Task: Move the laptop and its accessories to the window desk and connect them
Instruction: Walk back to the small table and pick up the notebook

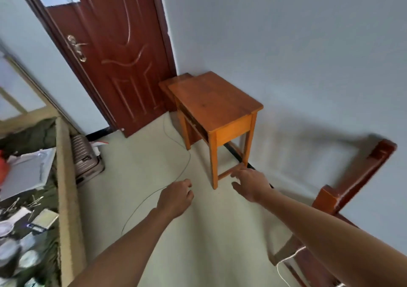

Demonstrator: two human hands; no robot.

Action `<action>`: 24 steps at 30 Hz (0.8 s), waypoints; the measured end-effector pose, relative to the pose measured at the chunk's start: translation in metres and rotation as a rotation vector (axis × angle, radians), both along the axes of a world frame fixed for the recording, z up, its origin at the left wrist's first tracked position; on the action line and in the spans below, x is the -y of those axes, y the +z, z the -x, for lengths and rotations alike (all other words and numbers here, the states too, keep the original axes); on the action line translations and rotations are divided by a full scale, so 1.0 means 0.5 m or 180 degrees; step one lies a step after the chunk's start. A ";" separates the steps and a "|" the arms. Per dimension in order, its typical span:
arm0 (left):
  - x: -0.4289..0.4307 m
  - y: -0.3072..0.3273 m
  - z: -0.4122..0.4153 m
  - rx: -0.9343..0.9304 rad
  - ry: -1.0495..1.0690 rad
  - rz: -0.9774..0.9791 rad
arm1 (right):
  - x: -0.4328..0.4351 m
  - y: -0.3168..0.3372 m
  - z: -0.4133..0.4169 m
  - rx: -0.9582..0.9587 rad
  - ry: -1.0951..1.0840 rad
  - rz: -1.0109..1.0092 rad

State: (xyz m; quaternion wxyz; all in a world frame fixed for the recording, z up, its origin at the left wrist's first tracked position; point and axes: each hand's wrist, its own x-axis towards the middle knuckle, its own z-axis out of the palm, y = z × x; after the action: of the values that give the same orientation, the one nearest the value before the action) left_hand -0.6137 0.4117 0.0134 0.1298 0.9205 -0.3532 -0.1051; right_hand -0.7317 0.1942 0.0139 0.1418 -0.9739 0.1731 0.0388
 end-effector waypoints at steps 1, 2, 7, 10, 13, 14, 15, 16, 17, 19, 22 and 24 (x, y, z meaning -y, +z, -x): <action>-0.006 -0.003 -0.028 -0.0039 0.0133 0.0004 | 0.005 0.000 -0.045 -0.0068 0.0127 0.0001; -0.014 -0.006 -0.055 -0.0079 0.0271 -0.0041 | 0.009 -0.002 -0.090 -0.0111 0.0229 0.0027; -0.041 -0.038 -0.242 -0.0127 0.0747 -0.0151 | 0.000 -0.037 -0.322 -0.0103 0.0614 -0.0046; -0.044 -0.056 -0.377 -0.0146 0.0835 -0.0211 | -0.003 -0.070 -0.465 -0.0179 0.0722 -0.0059; -0.045 -0.055 -0.518 -0.0264 0.0887 -0.0239 | 0.002 -0.081 -0.602 -0.0336 0.0711 -0.0135; -0.045 -0.049 -0.565 -0.0270 0.0892 -0.0220 | 0.004 -0.079 -0.650 -0.0326 0.0735 -0.0137; -0.043 -0.038 -0.619 -0.0270 0.0925 -0.0219 | 0.009 -0.072 -0.703 -0.0307 0.0705 -0.0133; -0.039 -0.025 -0.676 -0.0233 0.0929 -0.0236 | 0.016 -0.065 -0.759 -0.0244 0.0698 -0.0125; -0.033 -0.014 -0.728 -0.0167 0.0933 -0.0243 | 0.022 -0.053 -0.804 -0.0169 0.0706 -0.0126; -0.019 0.000 -0.816 -0.0160 0.0947 -0.0211 | 0.035 -0.036 -0.881 -0.0099 0.0696 -0.0136; 0.018 0.008 -0.931 -0.0163 0.0948 -0.0148 | 0.071 -0.032 -0.993 -0.0079 0.0696 -0.0078; 0.050 0.003 -1.004 -0.0183 0.0909 -0.0100 | 0.099 -0.032 -1.072 -0.0109 0.0688 -0.0100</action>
State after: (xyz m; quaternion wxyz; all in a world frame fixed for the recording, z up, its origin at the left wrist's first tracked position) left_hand -0.1117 0.3867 0.0150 0.1390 0.9599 -0.2132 -0.1174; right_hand -0.1956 0.1447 -0.0021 0.1491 -0.9837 0.0689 0.0732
